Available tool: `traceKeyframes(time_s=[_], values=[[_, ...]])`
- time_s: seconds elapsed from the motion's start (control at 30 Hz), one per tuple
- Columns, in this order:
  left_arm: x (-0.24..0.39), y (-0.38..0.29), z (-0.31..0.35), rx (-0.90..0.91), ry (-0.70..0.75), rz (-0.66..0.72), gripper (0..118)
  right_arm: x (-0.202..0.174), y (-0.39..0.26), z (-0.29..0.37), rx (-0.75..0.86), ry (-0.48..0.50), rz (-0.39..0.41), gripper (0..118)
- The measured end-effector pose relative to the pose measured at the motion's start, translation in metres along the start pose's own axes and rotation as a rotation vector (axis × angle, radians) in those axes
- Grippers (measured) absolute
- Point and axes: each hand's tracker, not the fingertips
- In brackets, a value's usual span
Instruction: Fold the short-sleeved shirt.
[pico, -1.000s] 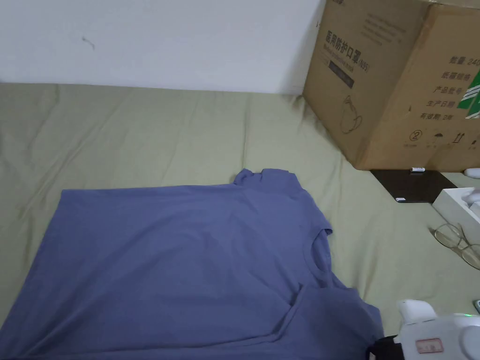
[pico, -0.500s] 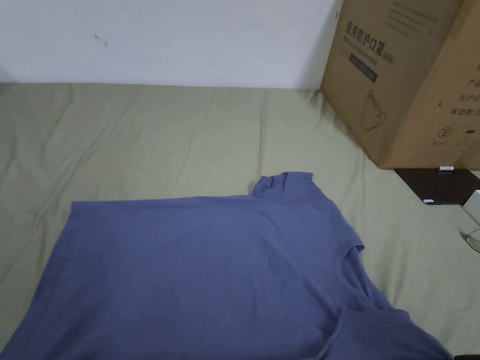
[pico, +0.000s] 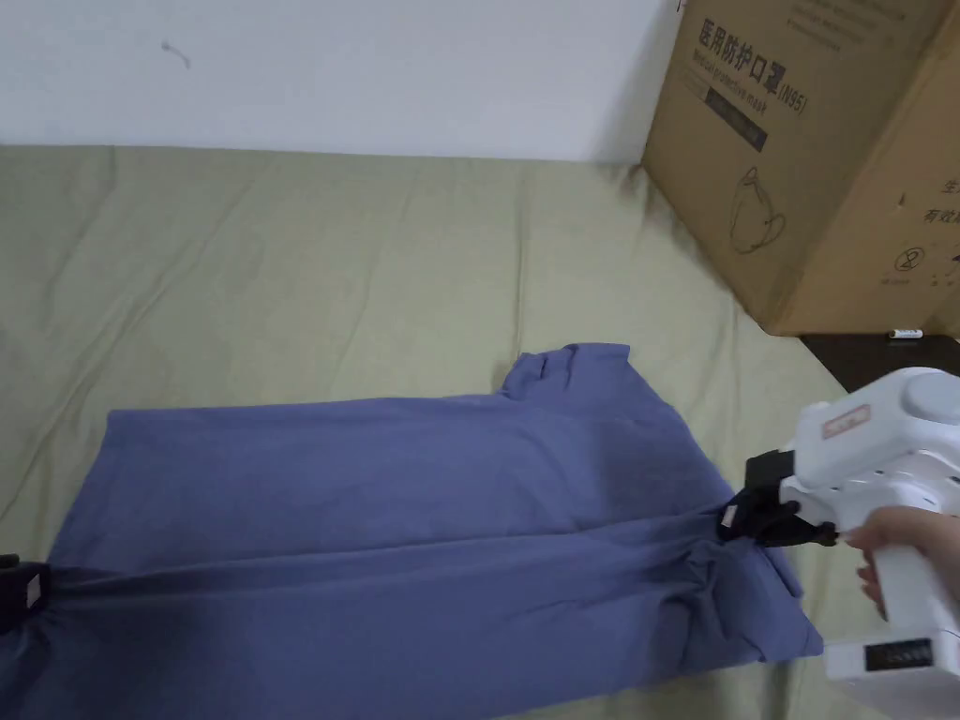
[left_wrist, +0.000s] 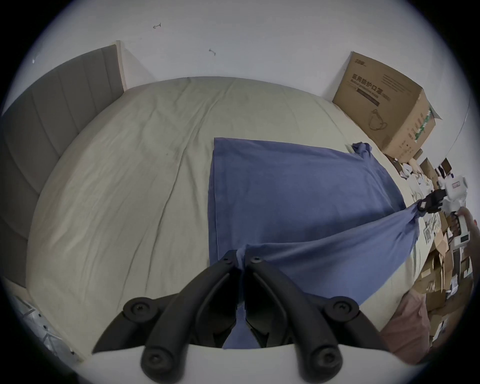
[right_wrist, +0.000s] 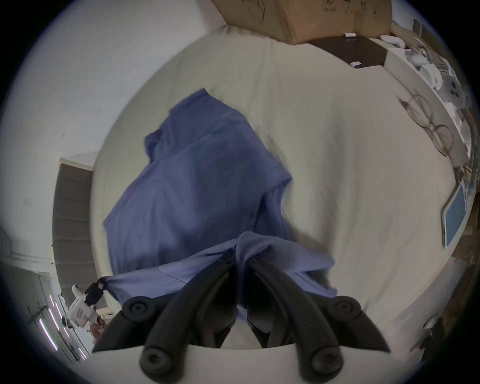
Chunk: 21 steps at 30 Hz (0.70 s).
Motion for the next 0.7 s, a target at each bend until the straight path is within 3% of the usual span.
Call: traceKeyframes(time_s=[0.03,0.07,0.1,0.13,0.17,0.33,0.4,0.43,0.47,0.5,0.53,0.57,0.6,0.63,0.67,0.7], values=[[-0.004,0.003,-0.006,0.007,-0.019,0.023,12,-0.001,0.004,-0.01,0.01,0.001,-0.013,11],[-0.006,0.004,-0.009,0.006,-0.034,0.055,30,-0.002,0.004,-0.016,0.033,-0.003,-0.043,30],[-0.008,0.003,-0.01,0.012,-0.028,0.076,74,-0.002,0.003,-0.019,0.046,-0.007,-0.054,74],[-0.01,0.002,-0.011,0.014,-0.029,0.086,106,-0.001,0.001,-0.02,0.053,-0.011,-0.062,100],[-0.012,0.0,-0.011,0.019,-0.036,0.098,118,0.0,-0.004,-0.017,0.07,-0.004,-0.067,108],[-0.002,-0.014,0.027,0.101,-0.084,0.11,115,0.005,-0.047,0.027,0.226,0.015,-0.036,108],[0.008,-0.028,0.057,0.17,-0.092,0.119,114,0.002,-0.079,0.056,0.358,0.07,0.014,107],[0.013,-0.036,0.071,0.196,-0.083,0.134,111,0.001,-0.099,0.071,0.417,0.111,0.046,106],[0.018,-0.047,0.086,0.231,-0.092,0.152,100,-0.002,-0.123,0.086,0.477,0.159,0.085,105],[0.024,-0.056,0.1,0.282,-0.081,0.165,63,-0.003,-0.144,0.097,0.519,0.204,0.118,96],[0.03,-0.069,0.117,0.348,-0.055,0.175,23,-0.007,-0.165,0.107,0.567,0.291,0.165,73],[0.037,-0.081,0.13,0.389,-0.044,0.172,0,-0.008,-0.187,0.116,0.632,0.375,0.214,31],[0.043,-0.089,0.139,0.392,-0.024,0.167,0,-0.013,-0.205,0.121,0.66,0.399,0.249,17],[0.049,-0.098,0.15,0.41,0.031,0.15,0,-0.02,-0.218,0.123,0.704,0.279,0.263,17],[0.052,-0.106,0.157,0.412,0.004,0.162,0,-0.022,-0.226,0.124,0.736,0.213,0.262,1],[0.051,-0.11,0.162,0.406,-0.02,0.169,0,-0.022,-0.23,0.124,0.702,0.267,0.266,1]])
